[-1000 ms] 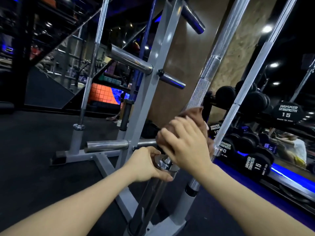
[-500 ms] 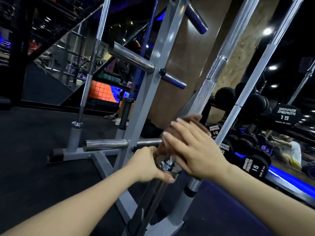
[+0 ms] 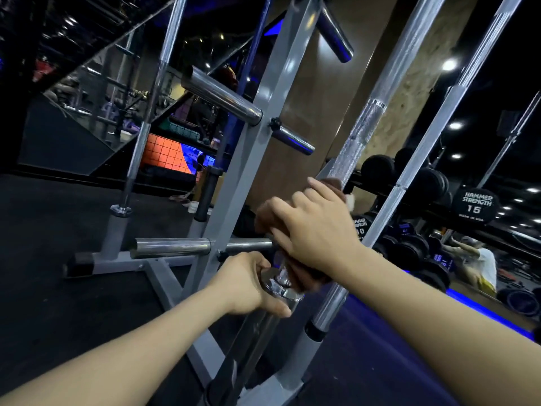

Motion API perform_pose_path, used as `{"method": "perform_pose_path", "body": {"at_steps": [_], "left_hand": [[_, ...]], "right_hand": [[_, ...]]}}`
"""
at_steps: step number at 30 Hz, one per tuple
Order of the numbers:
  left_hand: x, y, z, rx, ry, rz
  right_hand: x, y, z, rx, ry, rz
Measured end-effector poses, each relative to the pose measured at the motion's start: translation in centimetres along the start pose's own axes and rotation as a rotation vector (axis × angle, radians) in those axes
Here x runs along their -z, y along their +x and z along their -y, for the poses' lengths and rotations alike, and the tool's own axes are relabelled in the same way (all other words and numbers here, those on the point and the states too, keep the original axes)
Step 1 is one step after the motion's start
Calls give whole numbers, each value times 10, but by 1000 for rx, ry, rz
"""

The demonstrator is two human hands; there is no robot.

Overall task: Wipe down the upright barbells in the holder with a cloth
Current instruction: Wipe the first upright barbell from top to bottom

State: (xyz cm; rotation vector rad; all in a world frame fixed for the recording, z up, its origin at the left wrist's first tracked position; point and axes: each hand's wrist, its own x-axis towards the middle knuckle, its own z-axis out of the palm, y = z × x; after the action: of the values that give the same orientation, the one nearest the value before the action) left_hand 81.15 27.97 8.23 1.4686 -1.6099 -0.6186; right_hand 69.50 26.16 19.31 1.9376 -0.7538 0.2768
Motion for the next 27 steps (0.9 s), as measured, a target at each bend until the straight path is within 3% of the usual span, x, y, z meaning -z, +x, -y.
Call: {"method": "perform_pose_path", "body": {"at_steps": [3, 7, 10, 14, 17, 22, 27], "left_hand": [[-1, 1, 4, -1, -20, 5], [-1, 1, 3, -14, -26, 25], [-1, -1, 0, -17, -16, 7], [1, -4, 0, -56, 6, 16], [1, -4, 0, -87, 11, 7], [-2, -2, 6, -28, -46, -8], [-1, -3, 4, -49, -26, -11]], "right_hand": [[-3, -17, -24, 34, 3, -132], [19, 19, -60, -148, -35, -255], [13, 13, -48, -203, 3, -207], [-20, -34, 12, 45, 131, -69], [-21, -35, 11, 141, 115, -77], [-1, 3, -38, -63, 9, -291], [-12, -18, -18, -43, 104, -217]]}}
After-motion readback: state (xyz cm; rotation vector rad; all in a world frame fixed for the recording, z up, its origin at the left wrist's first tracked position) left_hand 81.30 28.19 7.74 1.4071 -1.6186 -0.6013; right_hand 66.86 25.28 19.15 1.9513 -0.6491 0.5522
